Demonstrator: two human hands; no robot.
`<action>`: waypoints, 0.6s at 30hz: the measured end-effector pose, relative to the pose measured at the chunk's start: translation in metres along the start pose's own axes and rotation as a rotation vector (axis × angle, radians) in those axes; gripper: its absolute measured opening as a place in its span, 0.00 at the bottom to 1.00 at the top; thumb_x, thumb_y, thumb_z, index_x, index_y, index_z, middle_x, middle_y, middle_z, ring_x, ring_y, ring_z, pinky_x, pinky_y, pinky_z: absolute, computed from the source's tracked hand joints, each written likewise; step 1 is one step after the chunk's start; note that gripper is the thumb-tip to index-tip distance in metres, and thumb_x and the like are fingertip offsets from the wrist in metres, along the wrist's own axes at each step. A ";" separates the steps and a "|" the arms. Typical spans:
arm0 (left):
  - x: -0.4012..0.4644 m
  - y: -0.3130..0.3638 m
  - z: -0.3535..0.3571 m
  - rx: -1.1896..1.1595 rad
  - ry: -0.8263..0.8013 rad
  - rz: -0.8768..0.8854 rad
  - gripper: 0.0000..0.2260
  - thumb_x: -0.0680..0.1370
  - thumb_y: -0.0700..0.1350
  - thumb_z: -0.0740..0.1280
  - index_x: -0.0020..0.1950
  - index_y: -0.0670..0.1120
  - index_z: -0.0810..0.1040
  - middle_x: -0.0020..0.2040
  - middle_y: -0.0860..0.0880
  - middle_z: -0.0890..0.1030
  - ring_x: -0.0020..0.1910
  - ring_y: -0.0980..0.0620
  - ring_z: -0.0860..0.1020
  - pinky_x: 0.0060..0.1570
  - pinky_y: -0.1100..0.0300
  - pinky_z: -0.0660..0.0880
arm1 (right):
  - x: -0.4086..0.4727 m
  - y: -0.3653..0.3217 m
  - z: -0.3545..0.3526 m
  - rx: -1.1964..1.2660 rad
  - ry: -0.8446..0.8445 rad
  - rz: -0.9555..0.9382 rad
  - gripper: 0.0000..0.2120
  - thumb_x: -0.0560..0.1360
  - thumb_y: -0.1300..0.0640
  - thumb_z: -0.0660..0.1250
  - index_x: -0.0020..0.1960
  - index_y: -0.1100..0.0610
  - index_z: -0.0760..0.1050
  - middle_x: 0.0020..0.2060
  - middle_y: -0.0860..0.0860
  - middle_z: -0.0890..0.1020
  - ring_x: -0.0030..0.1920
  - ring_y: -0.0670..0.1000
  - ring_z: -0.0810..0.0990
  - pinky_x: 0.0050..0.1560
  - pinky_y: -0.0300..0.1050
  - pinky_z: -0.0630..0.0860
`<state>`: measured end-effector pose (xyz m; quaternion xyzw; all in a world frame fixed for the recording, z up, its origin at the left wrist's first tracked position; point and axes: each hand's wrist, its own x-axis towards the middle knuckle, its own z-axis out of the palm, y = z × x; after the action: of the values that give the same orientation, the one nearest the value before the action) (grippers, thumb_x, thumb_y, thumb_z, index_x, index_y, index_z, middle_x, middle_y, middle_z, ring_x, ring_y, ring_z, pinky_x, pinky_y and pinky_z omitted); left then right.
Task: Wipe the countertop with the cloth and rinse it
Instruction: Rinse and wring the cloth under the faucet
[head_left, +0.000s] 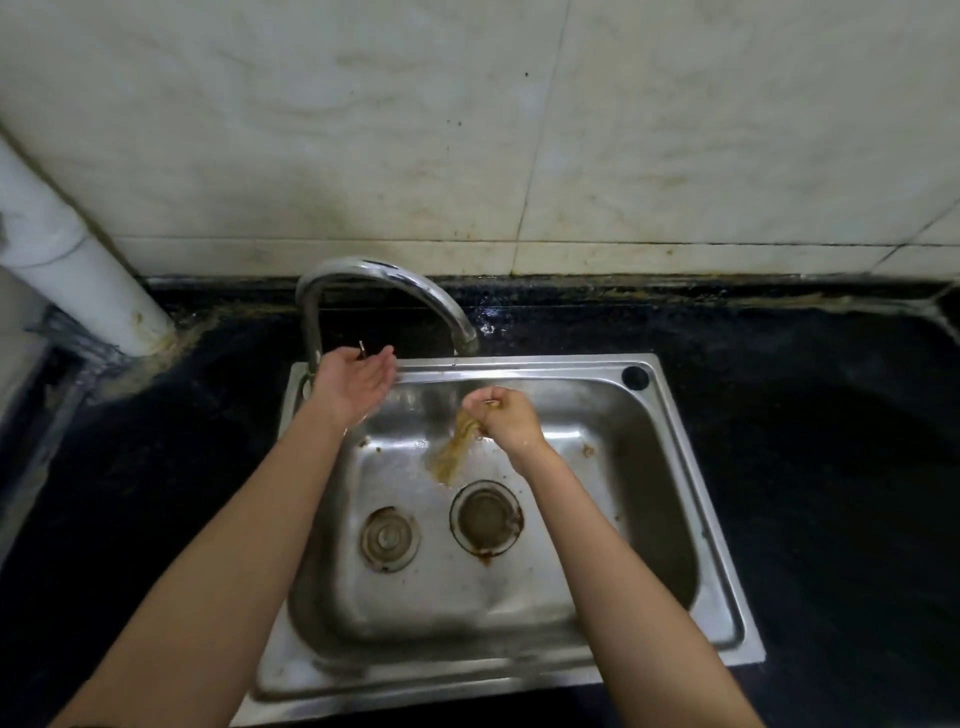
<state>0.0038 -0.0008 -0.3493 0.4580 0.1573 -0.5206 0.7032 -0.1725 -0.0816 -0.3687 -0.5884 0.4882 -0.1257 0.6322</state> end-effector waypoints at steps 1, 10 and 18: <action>0.000 0.001 0.000 -0.009 -0.007 0.005 0.12 0.81 0.42 0.52 0.51 0.35 0.71 0.48 0.44 0.77 0.45 0.49 0.75 0.51 0.59 0.73 | -0.003 -0.001 -0.001 0.011 -0.005 -0.010 0.05 0.74 0.62 0.68 0.41 0.55 0.75 0.32 0.49 0.77 0.31 0.46 0.74 0.33 0.36 0.72; -0.008 -0.023 -0.004 0.036 0.009 -0.004 0.09 0.79 0.41 0.55 0.44 0.42 0.73 0.39 0.48 0.80 0.42 0.53 0.76 0.43 0.60 0.72 | -0.023 -0.007 -0.020 0.096 -0.014 -0.103 0.08 0.72 0.68 0.68 0.49 0.60 0.76 0.34 0.50 0.77 0.33 0.47 0.74 0.39 0.40 0.74; -0.063 -0.118 -0.002 0.145 -0.065 -0.478 0.20 0.80 0.51 0.56 0.57 0.32 0.69 0.55 0.35 0.73 0.53 0.38 0.74 0.53 0.50 0.75 | -0.051 -0.013 -0.039 -0.143 -0.114 -0.219 0.14 0.69 0.72 0.67 0.53 0.63 0.75 0.35 0.48 0.77 0.35 0.44 0.75 0.41 0.35 0.75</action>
<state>-0.1250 0.0330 -0.3633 0.4402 0.2009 -0.6965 0.5299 -0.2220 -0.0717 -0.3270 -0.6881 0.3921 -0.1253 0.5976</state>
